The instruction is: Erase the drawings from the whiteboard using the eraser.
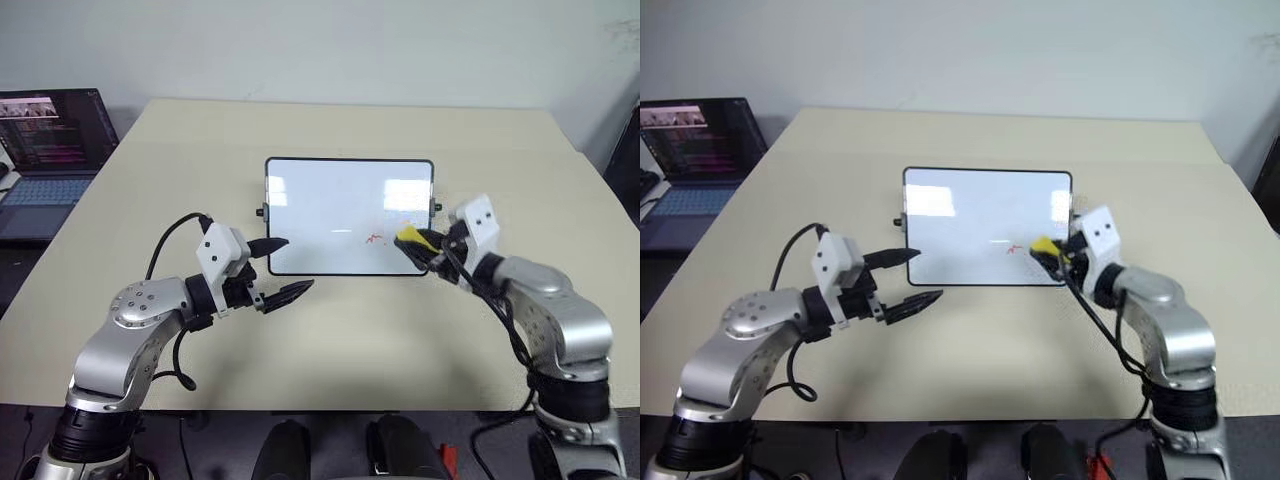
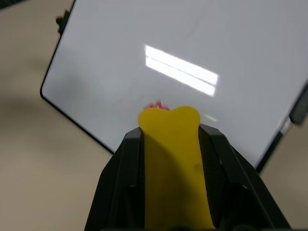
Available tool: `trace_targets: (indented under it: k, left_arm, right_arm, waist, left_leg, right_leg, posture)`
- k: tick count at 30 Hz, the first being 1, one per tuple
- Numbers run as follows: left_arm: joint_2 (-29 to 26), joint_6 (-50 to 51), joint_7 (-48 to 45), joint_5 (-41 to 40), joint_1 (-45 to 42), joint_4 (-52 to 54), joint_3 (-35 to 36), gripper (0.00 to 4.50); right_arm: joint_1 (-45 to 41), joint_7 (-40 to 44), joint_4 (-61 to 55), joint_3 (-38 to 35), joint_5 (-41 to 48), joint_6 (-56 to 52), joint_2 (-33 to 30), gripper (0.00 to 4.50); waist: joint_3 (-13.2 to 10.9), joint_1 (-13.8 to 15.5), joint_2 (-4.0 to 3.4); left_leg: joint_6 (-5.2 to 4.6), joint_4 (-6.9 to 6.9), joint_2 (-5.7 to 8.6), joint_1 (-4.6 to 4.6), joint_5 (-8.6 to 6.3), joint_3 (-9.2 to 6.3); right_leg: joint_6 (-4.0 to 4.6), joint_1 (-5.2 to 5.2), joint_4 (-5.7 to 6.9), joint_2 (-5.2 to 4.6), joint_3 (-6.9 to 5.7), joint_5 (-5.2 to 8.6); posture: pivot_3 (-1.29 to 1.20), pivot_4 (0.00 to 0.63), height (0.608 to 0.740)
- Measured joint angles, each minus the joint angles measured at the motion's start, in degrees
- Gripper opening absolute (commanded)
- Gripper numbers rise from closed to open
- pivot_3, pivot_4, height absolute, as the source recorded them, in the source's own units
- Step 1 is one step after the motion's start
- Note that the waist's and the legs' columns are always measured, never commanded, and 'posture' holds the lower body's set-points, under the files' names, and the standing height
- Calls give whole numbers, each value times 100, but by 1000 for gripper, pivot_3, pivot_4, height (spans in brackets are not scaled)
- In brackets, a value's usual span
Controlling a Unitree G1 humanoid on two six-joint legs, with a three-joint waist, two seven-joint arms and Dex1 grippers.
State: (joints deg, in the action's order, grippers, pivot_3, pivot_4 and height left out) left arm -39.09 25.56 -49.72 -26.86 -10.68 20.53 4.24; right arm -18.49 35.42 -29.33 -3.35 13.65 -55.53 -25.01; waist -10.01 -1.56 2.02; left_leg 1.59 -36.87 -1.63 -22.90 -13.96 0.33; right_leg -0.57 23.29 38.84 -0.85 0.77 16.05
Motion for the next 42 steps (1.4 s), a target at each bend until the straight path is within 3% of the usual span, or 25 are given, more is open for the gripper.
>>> trace_targets:
  k: [6,10,17,24,34,42]
  left_arm:
    - [-96,-116,-288,17,89,-307,7,4500]
    - [-139,-199,-433,24,147,-361,14,4500]
    - [-141,-231,-479,21,154,-435,45,4500]
    - [-142,-236,-465,30,181,-425,48,4500]
    - [-142,-232,-411,28,279,-294,51,4500]
    - [-142,-232,-418,28,276,-293,50,4500]
  right_arm:
    - [662,-75,-367,584,-128,113,-579,1192]
    - [576,-340,-431,877,-161,226,-325,1192]
    - [-646,-1099,479,1456,-595,799,536,1192]
    - [-1331,-1631,2056,2080,-1581,1900,726,1192]
    - [-1179,-929,2338,2907,-2193,2529,322,1192]
    - [-1511,-1359,2843,2550,-2566,3004,326,1192]
  waist:
    - [-2,-36,-1]
    - [-1,-33,2]
    - [-2,-25,2]
    - [-2,-16,2]
    - [1,-17,6]
    - [2,-20,7]
  left_leg:
    - [0,1,-8,6,0,-1]
    - [0,0,-8,6,0,-1]
    - [1,-4,-6,4,0,-1]
    - [1,-3,-4,0,0,3]
    - [0,-6,-7,12,0,1]
    - [-5,-17,-6,15,9,3]
  right_leg:
    - [-10,0,4,12,2,8]
    - [-11,0,4,13,4,9]
    - [-5,0,4,12,4,5]
    - [15,3,2,8,5,-7]
    - [13,-3,13,8,3,-5]
    - [-7,-7,15,8,7,-6]
  posture:
    - [0,150,740]
    - [0,150,740]
    - [0,150,740]
    - [0,150,740]
    - [0,150,740]
    - [0,150,740]
